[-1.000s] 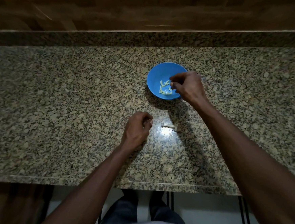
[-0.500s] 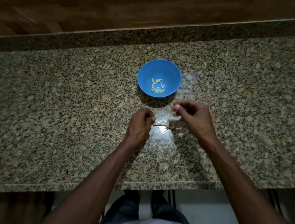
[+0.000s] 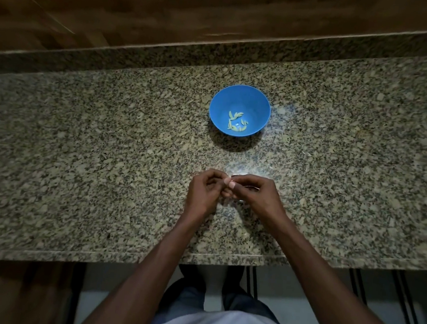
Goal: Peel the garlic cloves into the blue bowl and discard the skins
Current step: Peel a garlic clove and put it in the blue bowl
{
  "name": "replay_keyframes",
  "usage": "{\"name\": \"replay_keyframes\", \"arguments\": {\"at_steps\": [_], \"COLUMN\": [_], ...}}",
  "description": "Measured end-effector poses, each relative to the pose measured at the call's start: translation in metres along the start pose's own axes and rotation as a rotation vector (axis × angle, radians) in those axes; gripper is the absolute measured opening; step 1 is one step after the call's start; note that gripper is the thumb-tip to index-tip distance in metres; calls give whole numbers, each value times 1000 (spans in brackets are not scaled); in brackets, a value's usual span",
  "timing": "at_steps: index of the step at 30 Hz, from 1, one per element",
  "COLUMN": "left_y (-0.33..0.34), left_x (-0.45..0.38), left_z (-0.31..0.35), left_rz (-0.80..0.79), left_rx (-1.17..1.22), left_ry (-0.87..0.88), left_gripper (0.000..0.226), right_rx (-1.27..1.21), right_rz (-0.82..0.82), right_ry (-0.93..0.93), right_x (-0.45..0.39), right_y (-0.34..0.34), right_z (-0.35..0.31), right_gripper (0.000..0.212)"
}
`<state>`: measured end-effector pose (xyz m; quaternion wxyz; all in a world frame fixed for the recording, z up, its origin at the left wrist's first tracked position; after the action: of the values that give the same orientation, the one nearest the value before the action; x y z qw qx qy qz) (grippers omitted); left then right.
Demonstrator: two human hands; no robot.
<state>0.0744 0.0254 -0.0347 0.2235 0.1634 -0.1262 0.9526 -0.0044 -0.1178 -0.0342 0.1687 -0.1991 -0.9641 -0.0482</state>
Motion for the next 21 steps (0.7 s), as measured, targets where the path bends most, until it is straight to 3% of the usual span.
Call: {"name": "replay_keyframes", "arguments": {"at_steps": [10, 16, 19, 21], "left_y": [6, 1, -3, -4], "left_x": [8, 11, 12, 12], "left_z": [-4, -1, -1, -4], "left_rz": [-74, -122, -158, -143], "left_rx": [47, -15, 19, 45], "left_ry": [-80, -50, -97, -131], "left_gripper": [16, 28, 32, 28], "right_rx": [102, 358, 473, 532], "right_rz": [-8, -76, -135, -146], "right_ry": [-24, -103, -166, -199], "right_x": [9, 5, 6, 5], "right_y": [-13, -17, -18, -19], "right_z": [4, 4, -1, -2], "right_gripper": [14, 12, 16, 8]}}
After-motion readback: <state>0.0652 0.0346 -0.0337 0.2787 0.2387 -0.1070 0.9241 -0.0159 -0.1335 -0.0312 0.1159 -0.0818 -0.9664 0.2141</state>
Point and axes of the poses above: each hand's wrist, its own x-axis away from the middle knuckle, its own y-axis out of the palm, z = x × y, the point moved 2 cm from there along -x, towards the middle knuckle, and after that the axes turned 3 degrees about -y, right-handed, at the moved point
